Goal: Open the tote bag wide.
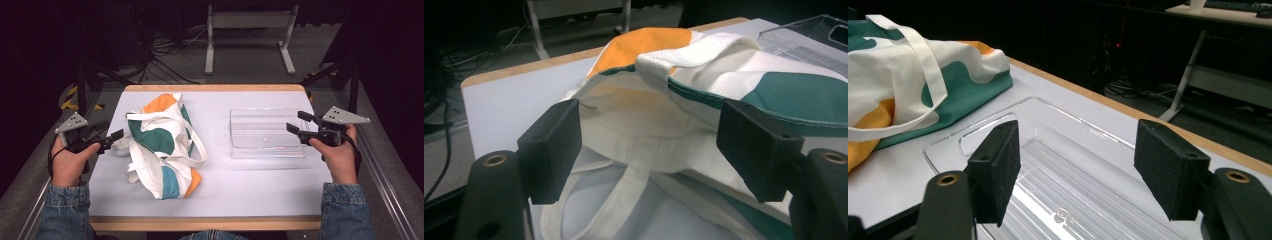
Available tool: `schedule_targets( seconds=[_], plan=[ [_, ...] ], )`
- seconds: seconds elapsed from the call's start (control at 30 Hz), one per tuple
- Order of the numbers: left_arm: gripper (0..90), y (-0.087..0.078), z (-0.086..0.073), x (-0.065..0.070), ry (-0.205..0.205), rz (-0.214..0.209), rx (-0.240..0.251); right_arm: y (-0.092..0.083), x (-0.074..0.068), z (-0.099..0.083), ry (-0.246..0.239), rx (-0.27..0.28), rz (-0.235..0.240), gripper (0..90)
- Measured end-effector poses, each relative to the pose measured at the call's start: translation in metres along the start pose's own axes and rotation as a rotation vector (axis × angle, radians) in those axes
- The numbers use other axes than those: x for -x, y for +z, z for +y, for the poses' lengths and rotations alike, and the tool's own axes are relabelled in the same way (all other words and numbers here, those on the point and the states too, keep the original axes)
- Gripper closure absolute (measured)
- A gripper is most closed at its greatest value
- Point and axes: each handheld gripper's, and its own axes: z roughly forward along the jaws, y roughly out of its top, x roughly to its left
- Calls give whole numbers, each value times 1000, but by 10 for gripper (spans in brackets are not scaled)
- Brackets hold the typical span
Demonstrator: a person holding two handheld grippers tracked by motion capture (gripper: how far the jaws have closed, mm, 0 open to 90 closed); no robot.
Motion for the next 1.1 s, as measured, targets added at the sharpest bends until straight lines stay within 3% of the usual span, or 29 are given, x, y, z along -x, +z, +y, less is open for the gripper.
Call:
schedule_targets(
  seconds=[0.07,0.13,0.27,0.6,0.7,0.77,0.9,1.1],
  plan=[
    [263,-1,0,1,-10,2,4,1,-2,1,31,36,40,404],
    [258,-3,1,3,-10,-4,1,2,-4,1,30,46,83,435],
    [255,-5,4,6,-6,-9,5,7,-12,6,-5,73,93,436],
    [246,-8,4,8,-13,-20,3,24,-29,19,73,23,174,395],
    [244,-11,4,8,-16,-16,8,32,-38,28,56,36,194,401],
    [241,-14,4,9,-13,-15,12,39,-45,36,15,47,229,426],
    [236,-18,3,9,-14,-7,12,55,-59,51,0,67,286,426],
    [233,-21,4,9,-16,-3,15,75,-84,69,-30,35,356,421]
  ],
)
